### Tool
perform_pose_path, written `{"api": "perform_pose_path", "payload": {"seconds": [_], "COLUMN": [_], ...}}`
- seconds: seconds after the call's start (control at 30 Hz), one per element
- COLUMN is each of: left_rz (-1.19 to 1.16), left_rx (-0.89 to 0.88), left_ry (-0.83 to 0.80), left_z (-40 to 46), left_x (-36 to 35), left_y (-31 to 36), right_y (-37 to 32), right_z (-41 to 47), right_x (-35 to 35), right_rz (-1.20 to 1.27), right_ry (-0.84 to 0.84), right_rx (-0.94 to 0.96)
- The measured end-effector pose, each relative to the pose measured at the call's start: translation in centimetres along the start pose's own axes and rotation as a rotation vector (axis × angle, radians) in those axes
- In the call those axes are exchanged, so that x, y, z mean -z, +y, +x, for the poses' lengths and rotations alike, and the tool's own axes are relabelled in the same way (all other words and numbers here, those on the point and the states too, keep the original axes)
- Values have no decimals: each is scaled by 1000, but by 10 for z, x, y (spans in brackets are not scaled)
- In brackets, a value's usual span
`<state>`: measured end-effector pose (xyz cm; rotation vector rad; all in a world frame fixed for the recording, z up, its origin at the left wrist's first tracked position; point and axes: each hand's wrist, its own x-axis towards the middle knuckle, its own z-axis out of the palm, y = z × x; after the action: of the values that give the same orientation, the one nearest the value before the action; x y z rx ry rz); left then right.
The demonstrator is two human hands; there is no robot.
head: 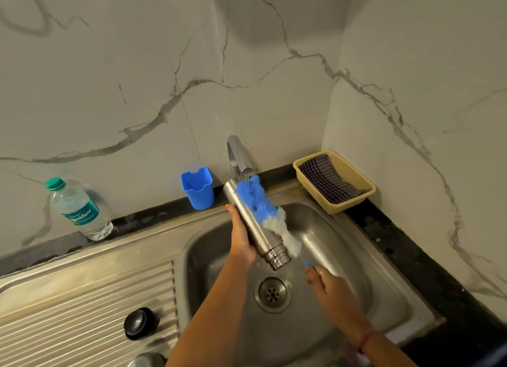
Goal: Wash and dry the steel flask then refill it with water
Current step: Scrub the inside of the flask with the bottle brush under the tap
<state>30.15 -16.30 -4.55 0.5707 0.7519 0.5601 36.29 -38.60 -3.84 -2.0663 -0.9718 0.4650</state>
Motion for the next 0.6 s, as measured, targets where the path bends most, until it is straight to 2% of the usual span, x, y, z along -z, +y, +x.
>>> {"api": "perform_pose_path", "payload": {"seconds": [0.13, 0.33, 0.43, 0.6], "left_rz": [38, -94, -80, 16], "left_rx": [18, -111, -92, -45], "left_ry": [23, 97, 58, 4], "left_z": [-4, -2, -5, -10], "left_x": [-3, 3, -6, -12], "left_y": [-7, 5, 7, -6], "right_y": [-10, 35, 30, 3], "right_z": [19, -27, -11, 22], "right_x": [-5, 2, -1, -5], "right_rz": [-48, -61, -63, -60], "right_ry": [-14, -29, -30, -19], "right_rx": [77, 21, 3, 75]}}
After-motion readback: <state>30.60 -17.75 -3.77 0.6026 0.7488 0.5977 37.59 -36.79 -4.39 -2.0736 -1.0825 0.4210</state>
